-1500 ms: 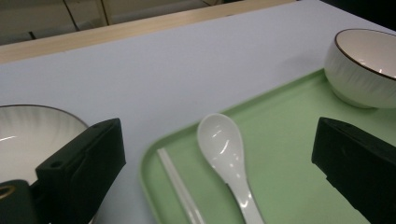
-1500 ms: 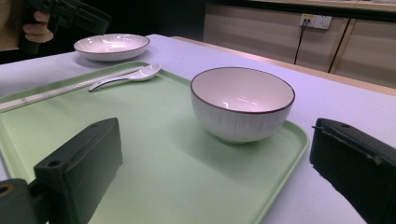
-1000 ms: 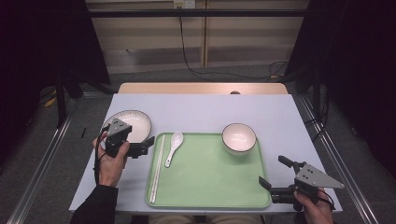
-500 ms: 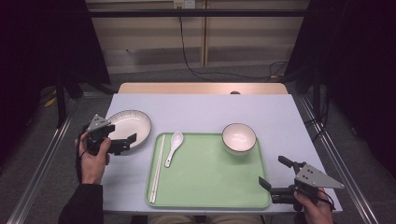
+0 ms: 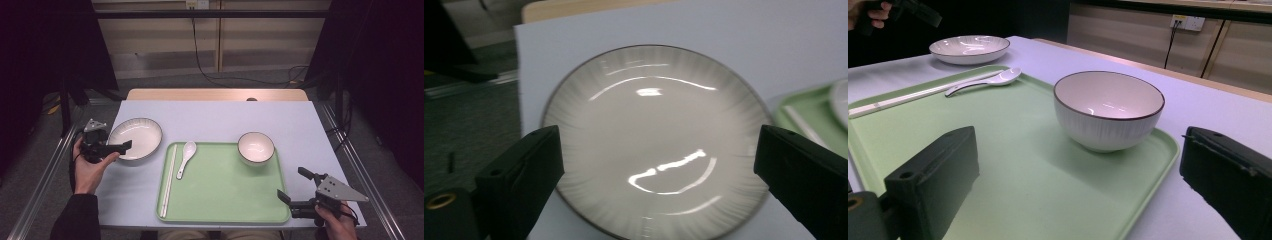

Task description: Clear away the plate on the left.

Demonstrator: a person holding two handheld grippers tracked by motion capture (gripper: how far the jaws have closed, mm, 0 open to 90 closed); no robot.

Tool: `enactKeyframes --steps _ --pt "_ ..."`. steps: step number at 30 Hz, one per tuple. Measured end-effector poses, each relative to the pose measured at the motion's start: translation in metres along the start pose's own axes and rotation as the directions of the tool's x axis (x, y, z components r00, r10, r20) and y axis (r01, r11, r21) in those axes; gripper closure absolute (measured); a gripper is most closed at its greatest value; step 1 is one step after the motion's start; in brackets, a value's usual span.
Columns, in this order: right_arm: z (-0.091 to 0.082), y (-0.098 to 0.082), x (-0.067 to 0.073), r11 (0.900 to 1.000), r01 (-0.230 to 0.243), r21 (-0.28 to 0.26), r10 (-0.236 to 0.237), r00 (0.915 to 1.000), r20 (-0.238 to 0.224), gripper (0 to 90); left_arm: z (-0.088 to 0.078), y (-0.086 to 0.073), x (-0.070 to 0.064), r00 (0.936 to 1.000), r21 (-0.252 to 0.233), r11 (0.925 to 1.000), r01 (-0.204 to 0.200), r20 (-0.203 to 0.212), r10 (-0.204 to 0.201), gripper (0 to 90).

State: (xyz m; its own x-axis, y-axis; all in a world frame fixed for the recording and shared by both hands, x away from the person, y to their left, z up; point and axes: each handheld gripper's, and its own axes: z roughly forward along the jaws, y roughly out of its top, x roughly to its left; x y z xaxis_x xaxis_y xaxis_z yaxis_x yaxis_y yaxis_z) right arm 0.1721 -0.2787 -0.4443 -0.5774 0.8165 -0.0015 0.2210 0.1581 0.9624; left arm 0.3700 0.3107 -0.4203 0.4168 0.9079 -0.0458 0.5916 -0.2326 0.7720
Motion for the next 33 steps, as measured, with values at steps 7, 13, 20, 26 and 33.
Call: enactKeyframes --steps 7,13,20,26,33 --pt "0.0 -0.001 -0.001 1.0 0.001 0.005 -0.001 1.0 0.002 1.9 0.007 -0.003 0.02 0.999 0.004 0.9992 0.04 0.018 -0.04 10.3" --pt "0.0 -0.001 -0.001 1.0 0.002 0.006 -0.002 1.0 0.003 1.9 0.015 -0.009 0.039 0.9935 0.026 0.9935 0.111 0.023 -0.111 21.6" --pt "0.0 -0.001 -0.001 1.0 -0.005 0.01 0.005 1.0 0.003 1.9 0.03 -0.014 0.047 0.9906 0.064 0.9887 0.135 0.01 -0.136 33.0" --pt "0.001 -0.002 -0.001 1.0 -0.011 0.012 0.011 0.9999 0.004 1.9 0.04 -0.019 0.052 0.9822 0.068 0.9799 0.187 -0.004 -0.188 41.3" --pt "0.001 -0.002 -0.001 1.0 -0.002 0.012 0.002 1.0 0.002 1.9 0.046 -0.027 0.06 0.9667 0.062 0.9658 0.252 0.032 -0.254 55.9"
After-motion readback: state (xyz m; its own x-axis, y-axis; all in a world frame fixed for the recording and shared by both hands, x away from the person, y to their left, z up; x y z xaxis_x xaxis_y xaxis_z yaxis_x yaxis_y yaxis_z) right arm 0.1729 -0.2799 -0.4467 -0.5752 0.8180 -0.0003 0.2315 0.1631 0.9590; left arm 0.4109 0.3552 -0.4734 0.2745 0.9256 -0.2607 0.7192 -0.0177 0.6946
